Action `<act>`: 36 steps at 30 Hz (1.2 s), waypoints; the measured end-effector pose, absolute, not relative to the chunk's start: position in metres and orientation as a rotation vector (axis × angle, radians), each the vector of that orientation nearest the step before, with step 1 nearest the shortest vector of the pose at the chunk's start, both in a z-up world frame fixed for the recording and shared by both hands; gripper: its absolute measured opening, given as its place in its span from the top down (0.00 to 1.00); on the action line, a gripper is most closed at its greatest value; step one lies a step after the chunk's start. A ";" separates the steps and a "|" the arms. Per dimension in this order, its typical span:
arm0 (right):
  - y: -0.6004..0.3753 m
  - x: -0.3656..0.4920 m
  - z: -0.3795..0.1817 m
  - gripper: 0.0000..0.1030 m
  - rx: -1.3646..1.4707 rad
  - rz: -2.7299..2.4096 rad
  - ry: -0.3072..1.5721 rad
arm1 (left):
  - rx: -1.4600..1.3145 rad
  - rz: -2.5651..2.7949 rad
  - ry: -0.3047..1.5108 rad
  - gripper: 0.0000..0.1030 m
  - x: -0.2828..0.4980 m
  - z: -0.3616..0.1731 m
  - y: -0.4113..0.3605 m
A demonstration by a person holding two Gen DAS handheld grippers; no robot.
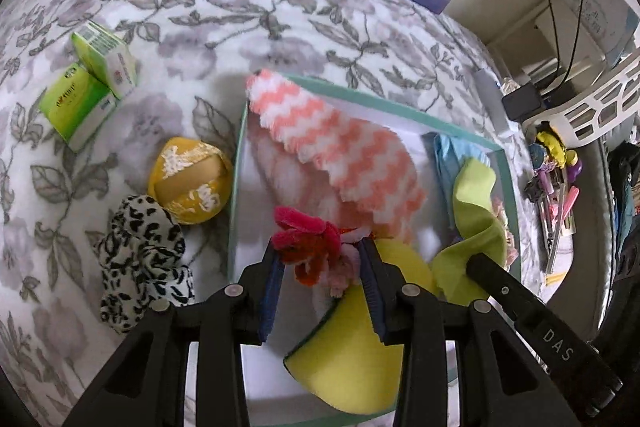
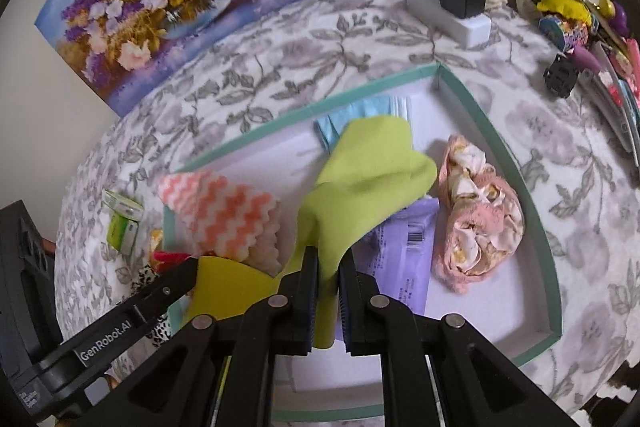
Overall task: Organize soft objects
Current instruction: 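Carry both items over the white tray and open the left tool to drop the flower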
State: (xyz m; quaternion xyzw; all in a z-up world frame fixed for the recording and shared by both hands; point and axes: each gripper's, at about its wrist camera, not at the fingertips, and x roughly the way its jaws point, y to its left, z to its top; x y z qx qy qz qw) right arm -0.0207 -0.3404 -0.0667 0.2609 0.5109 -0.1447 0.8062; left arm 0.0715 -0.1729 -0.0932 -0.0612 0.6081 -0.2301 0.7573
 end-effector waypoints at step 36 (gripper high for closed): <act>-0.347 -0.024 -0.065 0.80 0.564 -0.339 1.139 | -0.169 -0.523 1.365 0.41 0.083 -0.070 -0.165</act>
